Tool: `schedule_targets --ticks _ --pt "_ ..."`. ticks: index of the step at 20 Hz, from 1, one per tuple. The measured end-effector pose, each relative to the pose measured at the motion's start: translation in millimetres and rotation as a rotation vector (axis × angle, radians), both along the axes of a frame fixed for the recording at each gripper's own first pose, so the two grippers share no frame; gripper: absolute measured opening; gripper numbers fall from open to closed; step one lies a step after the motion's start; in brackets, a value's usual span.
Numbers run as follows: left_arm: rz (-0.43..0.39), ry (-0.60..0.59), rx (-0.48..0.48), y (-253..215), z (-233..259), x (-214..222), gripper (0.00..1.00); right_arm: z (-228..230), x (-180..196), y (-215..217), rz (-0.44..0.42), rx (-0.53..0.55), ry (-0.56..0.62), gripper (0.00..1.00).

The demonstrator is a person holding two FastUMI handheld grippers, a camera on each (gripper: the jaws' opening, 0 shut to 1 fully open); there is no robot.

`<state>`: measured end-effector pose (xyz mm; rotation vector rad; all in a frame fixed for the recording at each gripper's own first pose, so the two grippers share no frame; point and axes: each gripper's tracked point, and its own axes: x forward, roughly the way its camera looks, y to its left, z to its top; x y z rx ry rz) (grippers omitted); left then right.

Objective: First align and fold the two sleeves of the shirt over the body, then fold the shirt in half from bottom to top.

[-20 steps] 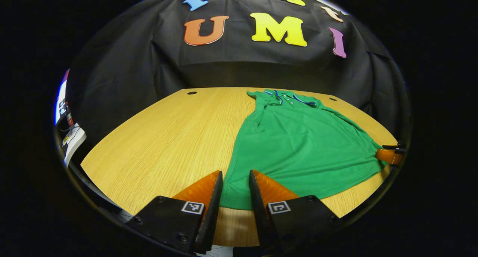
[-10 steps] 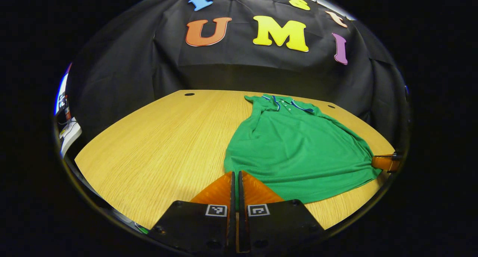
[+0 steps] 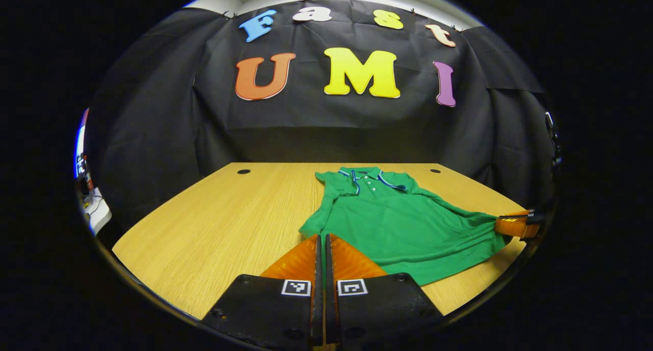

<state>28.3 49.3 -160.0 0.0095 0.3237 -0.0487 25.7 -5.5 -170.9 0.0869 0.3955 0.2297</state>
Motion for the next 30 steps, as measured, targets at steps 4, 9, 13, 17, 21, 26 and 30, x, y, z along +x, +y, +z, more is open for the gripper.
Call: schedule_targets --ticks 4,9,13,17,21,26,30 --pt "-0.005 -0.066 -0.014 -1.9 31.5 24.3 0.05 43.7 22.8 -5.0 -0.016 0.022 -0.078 0.0" --pt "0.01 -0.129 -0.063 6.6 59.9 73.4 0.05 89.3 66.0 -6.8 -0.036 0.011 -0.151 0.0" --pt "0.005 -0.138 -0.047 8.0 75.5 117.9 0.05 112.1 115.3 -2.0 -0.047 0.011 -0.168 0.0" --pt "-0.018 -0.134 -0.065 3.8 78.9 170.0 0.05 132.6 175.2 3.4 -0.047 0.03 -0.18 0.0" --pt "-0.036 -0.116 -0.076 0.4 68.2 227.0 0.05 148.4 238.0 10.2 -0.052 0.018 -0.209 0.0" --pt "-0.029 -0.076 -0.064 0.8 52.3 301.7 0.05 141.1 322.6 6.9 -0.096 0.003 -0.181 0.0" --pt "-0.01 -0.055 -0.055 8.3 37.6 357.5 0.05 121.6 389.7 1.0 -0.121 -0.021 -0.154 0.0"
